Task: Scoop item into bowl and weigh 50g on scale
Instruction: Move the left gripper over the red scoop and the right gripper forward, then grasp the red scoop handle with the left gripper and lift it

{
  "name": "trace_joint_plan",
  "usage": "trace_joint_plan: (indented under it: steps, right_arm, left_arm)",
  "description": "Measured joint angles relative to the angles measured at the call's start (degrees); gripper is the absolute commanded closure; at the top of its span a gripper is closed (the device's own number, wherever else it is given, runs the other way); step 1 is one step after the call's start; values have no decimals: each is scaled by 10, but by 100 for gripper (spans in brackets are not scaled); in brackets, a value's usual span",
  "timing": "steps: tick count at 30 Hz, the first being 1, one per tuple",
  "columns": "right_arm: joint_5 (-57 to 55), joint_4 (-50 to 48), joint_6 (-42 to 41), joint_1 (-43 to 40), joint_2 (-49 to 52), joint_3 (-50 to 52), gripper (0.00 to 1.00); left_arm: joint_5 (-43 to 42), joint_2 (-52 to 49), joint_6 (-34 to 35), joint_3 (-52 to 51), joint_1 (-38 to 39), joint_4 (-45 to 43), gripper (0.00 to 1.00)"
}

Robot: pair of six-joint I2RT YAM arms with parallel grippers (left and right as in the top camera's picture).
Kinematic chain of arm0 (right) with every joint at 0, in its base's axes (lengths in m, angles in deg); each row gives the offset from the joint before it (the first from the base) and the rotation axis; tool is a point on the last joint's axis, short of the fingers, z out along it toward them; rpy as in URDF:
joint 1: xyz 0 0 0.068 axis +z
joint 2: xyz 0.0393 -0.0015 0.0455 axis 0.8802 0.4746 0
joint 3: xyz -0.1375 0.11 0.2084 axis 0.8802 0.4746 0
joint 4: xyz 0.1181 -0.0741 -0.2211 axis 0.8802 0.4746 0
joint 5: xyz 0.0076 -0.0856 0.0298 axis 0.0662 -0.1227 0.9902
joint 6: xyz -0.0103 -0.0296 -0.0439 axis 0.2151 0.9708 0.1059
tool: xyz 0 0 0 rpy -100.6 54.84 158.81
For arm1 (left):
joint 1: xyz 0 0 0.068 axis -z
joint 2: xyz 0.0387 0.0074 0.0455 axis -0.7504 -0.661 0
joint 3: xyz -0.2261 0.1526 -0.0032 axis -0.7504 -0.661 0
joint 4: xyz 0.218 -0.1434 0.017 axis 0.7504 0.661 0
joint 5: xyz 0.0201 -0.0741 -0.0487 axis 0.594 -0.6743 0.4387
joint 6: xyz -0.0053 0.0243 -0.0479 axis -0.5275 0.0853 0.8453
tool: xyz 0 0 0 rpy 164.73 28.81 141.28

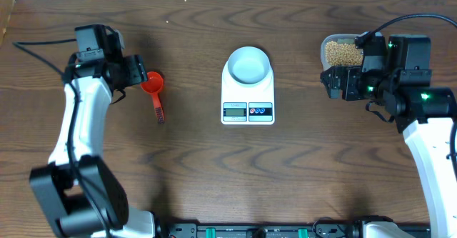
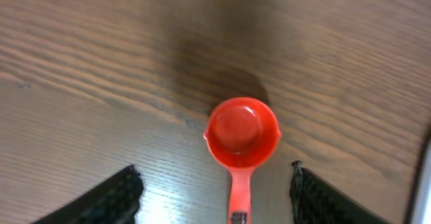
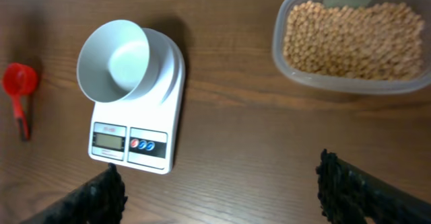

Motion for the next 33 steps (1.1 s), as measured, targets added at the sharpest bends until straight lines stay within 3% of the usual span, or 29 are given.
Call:
trace_joint_plan:
  steps: [4,16,24,28,33]
  right_arm:
    - [7,1,-2,0,9,0,19]
    - [14,7,-2,0,30,0,19]
    - [14,7,-2,0,30,0,18]
    - [14,7,-2,0,30,0,18]
    - [14,5,-2,0,30,0,18]
  left_arm:
    - [5,-43,4,0,0,-23,44]
    - [9,-125,15,0,11,-57,52]
    - [9,-169,17,0,11,-57,74]
    - [9,-170,17,0,11,-59,92]
    - [9,-168,34,0,11,-59,93]
